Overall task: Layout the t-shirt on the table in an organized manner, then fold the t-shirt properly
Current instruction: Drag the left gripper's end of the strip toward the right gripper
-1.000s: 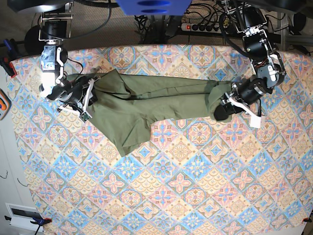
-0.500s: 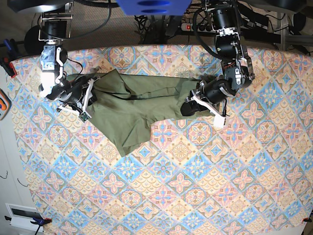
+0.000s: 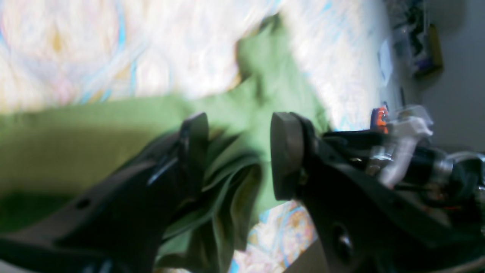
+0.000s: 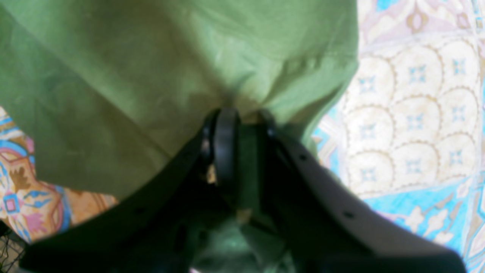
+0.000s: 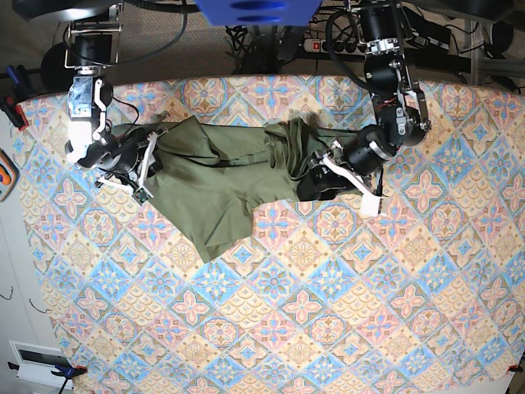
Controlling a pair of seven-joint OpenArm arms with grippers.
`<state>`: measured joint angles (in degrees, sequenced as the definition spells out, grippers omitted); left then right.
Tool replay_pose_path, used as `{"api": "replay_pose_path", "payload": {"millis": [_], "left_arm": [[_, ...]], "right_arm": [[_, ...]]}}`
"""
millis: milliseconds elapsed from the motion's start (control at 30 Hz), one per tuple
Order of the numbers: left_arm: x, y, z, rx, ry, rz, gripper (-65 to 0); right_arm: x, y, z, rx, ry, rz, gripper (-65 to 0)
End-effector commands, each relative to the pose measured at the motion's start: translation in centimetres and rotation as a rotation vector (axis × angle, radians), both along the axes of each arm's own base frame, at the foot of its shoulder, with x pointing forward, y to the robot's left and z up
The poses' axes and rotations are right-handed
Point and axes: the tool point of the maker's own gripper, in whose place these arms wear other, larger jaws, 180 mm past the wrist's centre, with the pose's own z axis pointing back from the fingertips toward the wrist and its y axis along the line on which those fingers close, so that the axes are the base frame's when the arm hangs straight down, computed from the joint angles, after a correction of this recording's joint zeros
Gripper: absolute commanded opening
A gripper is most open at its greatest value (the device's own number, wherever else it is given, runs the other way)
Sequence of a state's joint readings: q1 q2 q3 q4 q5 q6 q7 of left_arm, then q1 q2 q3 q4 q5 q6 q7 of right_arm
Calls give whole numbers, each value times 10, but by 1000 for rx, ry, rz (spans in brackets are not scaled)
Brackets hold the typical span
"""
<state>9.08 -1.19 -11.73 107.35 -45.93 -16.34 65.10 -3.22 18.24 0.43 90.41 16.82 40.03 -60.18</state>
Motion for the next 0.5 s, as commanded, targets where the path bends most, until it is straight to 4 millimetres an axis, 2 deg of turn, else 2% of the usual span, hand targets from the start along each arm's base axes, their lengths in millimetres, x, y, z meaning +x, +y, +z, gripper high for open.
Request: {"api": "replay_pose_path", "payload": {"millis": [0, 100, 233, 300, 367, 467], "left_arm": [[2, 8, 9, 23, -33, 6, -385], [0, 25, 5, 99, -32, -8, -387], [-7, 44, -12, 167, 15, -25, -381], [-10, 40, -29, 177, 64, -63, -380], [-6, 37, -42, 198, 96, -91, -380], [-4, 19, -70, 251, 157, -168, -380]], "right_arm": [[9, -5, 10, -6, -37, -2, -560], [9, -5, 10, -6, -37, -2, -560], [9, -5, 10, -6, -37, -2, -560], [9, -5, 11, -6, -38, -2, -560], [10, -4, 11, -5, -40, 1, -560], [11, 2, 11, 11, -42, -2, -560]]}}
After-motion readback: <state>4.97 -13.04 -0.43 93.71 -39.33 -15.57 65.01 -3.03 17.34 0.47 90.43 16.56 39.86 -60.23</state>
